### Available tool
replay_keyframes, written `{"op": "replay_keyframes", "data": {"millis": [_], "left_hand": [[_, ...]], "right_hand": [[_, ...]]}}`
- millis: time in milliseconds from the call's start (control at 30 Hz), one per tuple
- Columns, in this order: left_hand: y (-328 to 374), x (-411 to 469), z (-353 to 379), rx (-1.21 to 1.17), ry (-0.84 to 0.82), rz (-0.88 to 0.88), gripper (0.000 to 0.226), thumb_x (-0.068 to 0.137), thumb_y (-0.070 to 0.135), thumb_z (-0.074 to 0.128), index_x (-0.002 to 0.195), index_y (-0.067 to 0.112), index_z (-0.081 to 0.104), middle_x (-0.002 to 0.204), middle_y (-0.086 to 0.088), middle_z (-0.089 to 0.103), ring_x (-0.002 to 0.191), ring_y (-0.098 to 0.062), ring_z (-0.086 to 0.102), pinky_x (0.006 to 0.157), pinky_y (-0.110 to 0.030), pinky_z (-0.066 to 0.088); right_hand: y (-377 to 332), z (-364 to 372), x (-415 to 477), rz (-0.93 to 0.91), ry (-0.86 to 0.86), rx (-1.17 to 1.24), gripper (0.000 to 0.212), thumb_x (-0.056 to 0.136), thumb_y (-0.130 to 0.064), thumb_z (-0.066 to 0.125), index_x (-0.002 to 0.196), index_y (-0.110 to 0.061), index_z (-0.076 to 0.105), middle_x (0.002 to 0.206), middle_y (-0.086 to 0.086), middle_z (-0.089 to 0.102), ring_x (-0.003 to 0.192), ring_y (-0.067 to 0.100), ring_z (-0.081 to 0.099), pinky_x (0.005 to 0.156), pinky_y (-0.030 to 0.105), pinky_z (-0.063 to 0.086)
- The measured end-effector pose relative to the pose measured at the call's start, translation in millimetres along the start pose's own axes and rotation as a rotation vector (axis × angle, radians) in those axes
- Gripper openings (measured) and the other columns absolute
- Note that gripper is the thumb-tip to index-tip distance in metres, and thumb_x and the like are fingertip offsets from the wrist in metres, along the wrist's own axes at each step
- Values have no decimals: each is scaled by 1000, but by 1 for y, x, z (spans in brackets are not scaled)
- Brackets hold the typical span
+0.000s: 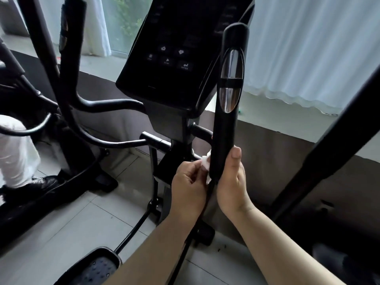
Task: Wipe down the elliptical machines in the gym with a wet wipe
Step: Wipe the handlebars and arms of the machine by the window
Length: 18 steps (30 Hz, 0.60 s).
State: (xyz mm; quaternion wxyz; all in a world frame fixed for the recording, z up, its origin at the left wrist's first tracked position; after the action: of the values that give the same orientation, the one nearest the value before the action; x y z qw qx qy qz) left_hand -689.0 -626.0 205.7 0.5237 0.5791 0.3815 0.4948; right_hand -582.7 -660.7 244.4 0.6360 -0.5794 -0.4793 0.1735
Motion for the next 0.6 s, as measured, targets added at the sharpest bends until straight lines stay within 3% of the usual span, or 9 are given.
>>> {"op": "replay_keyframes", "data": {"millis": [67, 233, 300, 433, 600], "left_hand": [[1, -3, -1, -7, 16, -2, 15, 100, 27, 64, 92, 27, 76, 96, 1, 67, 89, -11, 68, 76, -21, 50], [1, 5, 5, 18, 19, -27, 19, 101, 24, 63, 89, 21, 78, 96, 1, 68, 86, -13, 70, 76, -25, 54], [0, 5, 6, 29, 18, -28, 21, 102, 26, 62, 90, 21, 79, 97, 1, 68, 85, -15, 70, 77, -31, 58], [-1, 4, 8, 47, 17, -23, 24, 102, 28, 61, 87, 21, 78, 96, -3, 68, 83, -19, 71, 80, -45, 59], [2, 1, 5, 50, 22, 4, 23, 103, 31, 61, 91, 21, 78, 99, -2, 67, 86, -14, 70, 83, -39, 59]], "right_hand": [[0, 0, 2, -1, -2, -7, 71, 93, -81, 8, 78, -37, 61, 102, 6, 60, 115, 40, 56, 99, 69, 39], [-5, 0, 1, -30, 4, -18, 72, 92, -83, 9, 91, -32, 60, 102, 9, 64, 109, 35, 58, 100, 63, 41], [-7, -1, -1, -39, 23, -2, 78, 91, -84, 10, 99, -26, 61, 105, 11, 65, 113, 38, 58, 104, 59, 41], [-11, 0, -3, -41, 30, -5, 80, 89, -85, 10, 91, -26, 63, 102, 9, 65, 112, 36, 58, 104, 55, 42], [-9, -1, -2, -39, 27, 15, 80, 89, -86, 11, 101, -32, 68, 105, 7, 67, 115, 34, 58, 106, 54, 41]]}}
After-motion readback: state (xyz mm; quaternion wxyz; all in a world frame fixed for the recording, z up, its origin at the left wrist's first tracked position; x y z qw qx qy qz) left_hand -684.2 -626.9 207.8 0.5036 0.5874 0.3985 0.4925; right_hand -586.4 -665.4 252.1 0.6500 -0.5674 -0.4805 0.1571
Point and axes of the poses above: each hand's wrist, its own x-axis towards the middle knuckle, its own z-axis out of the palm, y = z × x, the point moved 6 cm from there along x, towards the middle knuckle
